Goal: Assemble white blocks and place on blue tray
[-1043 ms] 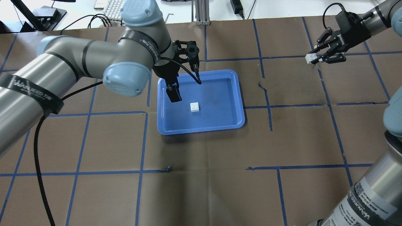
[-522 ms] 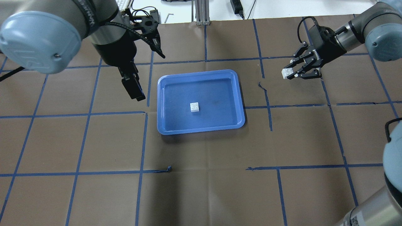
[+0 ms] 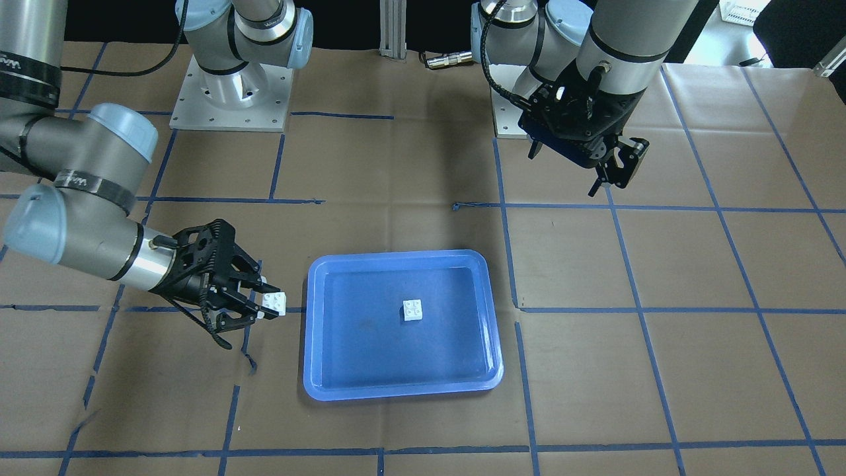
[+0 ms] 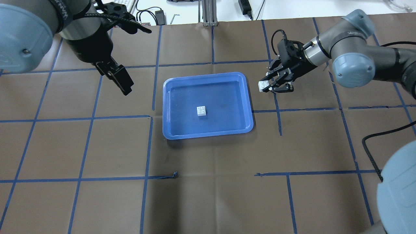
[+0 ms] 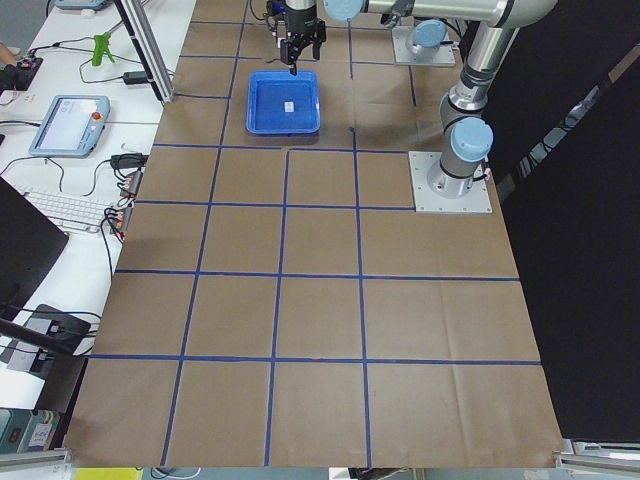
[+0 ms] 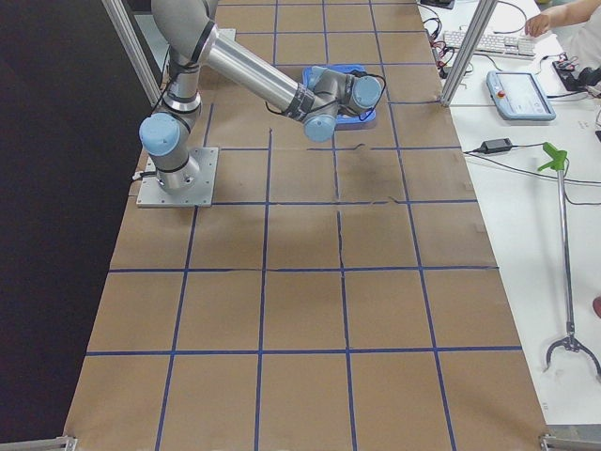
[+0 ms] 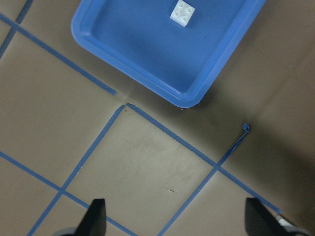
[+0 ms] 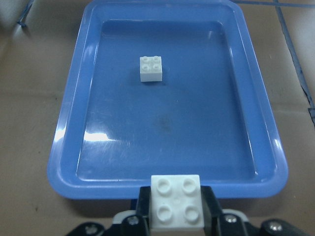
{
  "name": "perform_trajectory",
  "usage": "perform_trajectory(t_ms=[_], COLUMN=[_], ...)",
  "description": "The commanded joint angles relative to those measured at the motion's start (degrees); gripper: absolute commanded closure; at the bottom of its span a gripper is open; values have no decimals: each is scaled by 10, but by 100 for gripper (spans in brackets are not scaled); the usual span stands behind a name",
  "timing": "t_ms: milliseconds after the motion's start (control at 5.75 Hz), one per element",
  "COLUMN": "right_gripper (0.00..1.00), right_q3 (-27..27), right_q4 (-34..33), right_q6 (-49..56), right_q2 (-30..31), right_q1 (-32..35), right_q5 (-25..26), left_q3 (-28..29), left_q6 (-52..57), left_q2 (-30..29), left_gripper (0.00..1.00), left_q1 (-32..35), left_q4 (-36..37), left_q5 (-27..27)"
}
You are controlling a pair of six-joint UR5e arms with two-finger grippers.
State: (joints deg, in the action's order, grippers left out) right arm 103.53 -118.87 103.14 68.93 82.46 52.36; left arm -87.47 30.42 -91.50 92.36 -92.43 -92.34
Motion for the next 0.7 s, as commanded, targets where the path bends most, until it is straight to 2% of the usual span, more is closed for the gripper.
perform_trajectory(t_ms=[0, 348, 522], right_gripper=[64, 64, 64], right_q3=[80, 94, 94], right_q4=[-188, -276, -328], right_q6=[-103, -127, -174], right_q2=[-6, -62, -88], right_q1=[70, 104, 116], right_q5=[-7, -8, -9], left_q3=[-2, -2, -2], left_q6=[-222, -271, -273], left_q2=[17, 23, 25], left_gripper=[1, 1, 1], left_q1=[-2, -3, -3], left_q4=[9, 8, 8], left_q5=[0, 3, 3])
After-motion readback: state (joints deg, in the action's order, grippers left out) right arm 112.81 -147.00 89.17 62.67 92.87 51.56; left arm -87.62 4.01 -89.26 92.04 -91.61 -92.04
